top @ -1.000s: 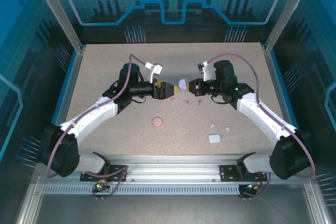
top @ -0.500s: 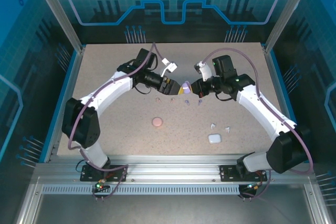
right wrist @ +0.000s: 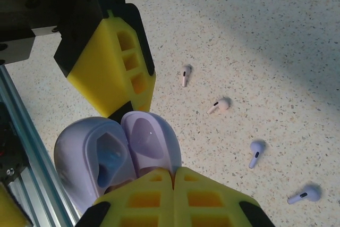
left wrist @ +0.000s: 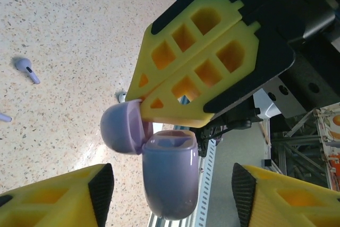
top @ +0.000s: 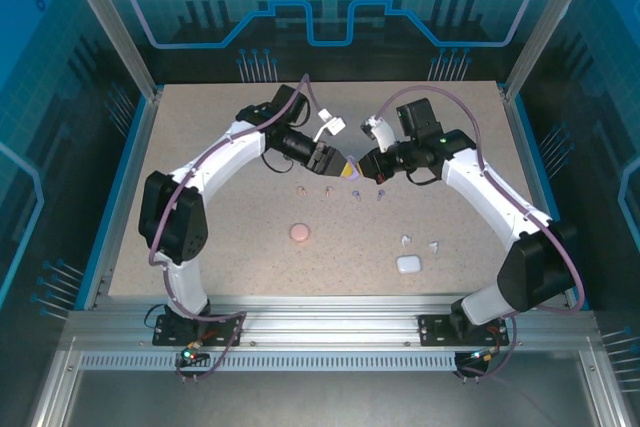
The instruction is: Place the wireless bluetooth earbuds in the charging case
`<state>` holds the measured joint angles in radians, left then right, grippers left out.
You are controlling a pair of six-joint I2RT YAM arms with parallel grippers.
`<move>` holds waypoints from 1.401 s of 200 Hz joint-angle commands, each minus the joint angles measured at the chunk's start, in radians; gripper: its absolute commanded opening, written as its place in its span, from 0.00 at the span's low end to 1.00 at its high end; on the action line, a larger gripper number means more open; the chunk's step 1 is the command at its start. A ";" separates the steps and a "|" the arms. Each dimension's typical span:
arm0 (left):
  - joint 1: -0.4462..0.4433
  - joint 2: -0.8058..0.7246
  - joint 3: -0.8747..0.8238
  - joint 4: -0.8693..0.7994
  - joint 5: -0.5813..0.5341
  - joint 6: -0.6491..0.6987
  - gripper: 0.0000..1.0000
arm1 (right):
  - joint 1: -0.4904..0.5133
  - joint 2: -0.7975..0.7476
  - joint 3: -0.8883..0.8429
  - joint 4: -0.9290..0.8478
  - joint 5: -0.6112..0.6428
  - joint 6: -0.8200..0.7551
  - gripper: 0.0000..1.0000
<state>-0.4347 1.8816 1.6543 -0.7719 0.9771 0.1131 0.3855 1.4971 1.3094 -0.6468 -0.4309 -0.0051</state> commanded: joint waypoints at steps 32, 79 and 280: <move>-0.010 0.017 0.041 -0.055 0.044 0.041 0.55 | 0.002 0.012 0.041 -0.010 -0.041 -0.009 0.00; -0.018 0.022 0.033 -0.052 0.048 0.042 0.43 | 0.010 0.008 0.034 -0.009 -0.039 -0.005 0.00; -0.017 0.003 0.007 0.061 0.035 -0.014 0.31 | 0.024 -0.006 0.048 -0.030 -0.031 -0.003 0.00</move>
<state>-0.4500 1.8954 1.6600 -0.7486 0.9928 0.1036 0.3923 1.5021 1.3243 -0.6449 -0.4335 -0.0048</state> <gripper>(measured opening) 0.326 0.056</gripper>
